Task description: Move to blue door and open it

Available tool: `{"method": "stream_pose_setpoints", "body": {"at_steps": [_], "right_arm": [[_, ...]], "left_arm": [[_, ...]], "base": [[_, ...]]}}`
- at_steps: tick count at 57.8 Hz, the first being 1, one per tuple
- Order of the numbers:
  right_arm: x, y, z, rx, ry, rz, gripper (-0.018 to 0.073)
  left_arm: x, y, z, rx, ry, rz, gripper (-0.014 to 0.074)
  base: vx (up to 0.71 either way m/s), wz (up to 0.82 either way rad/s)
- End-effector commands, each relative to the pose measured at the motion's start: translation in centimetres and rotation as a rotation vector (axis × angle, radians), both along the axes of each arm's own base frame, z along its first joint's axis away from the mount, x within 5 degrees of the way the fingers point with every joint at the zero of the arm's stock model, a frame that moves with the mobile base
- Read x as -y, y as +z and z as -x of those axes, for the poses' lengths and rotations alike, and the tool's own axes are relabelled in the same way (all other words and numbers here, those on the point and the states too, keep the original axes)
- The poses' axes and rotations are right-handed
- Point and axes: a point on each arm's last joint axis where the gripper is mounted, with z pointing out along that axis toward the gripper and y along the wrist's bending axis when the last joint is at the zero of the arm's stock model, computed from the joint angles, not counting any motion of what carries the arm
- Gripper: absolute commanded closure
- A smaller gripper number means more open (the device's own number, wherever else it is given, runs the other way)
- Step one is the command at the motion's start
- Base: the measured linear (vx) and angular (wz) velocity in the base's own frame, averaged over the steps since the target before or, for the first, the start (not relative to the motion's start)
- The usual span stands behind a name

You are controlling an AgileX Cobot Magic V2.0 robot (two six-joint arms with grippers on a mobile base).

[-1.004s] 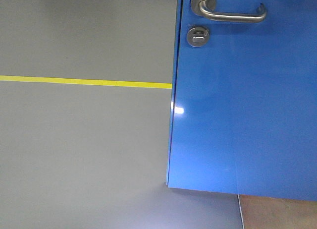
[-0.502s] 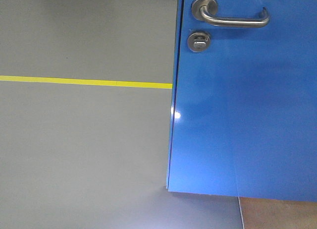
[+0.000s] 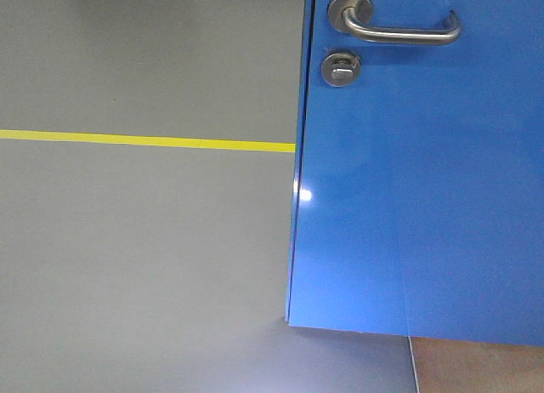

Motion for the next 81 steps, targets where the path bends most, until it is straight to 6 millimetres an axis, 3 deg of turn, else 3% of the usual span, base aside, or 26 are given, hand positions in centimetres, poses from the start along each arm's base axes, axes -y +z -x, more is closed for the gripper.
{"method": "stream_pose_setpoints", "body": {"at_steps": [1,13,81], "right_arm": [[-0.33,0.36,0.48,0.152,0.034,0.041,0.0548],[-1.06,0.28,0.66,0.148,0.163,0.131,0.0548],[-1.07,0.29,0.72,0.161,0.159,0.070,0.0548]], "left_arm": [[0.07,1.66,0.14,0.122,-0.007,0.000,0.0524],[0.07,1.66,0.13,0.122,-0.007,0.000,0.0524],[0.07,1.65,0.13,0.121,-0.007,0.000,0.0524]], "base": [[0.00,0.00],[0.00,0.00],[0.00,0.00]]}}
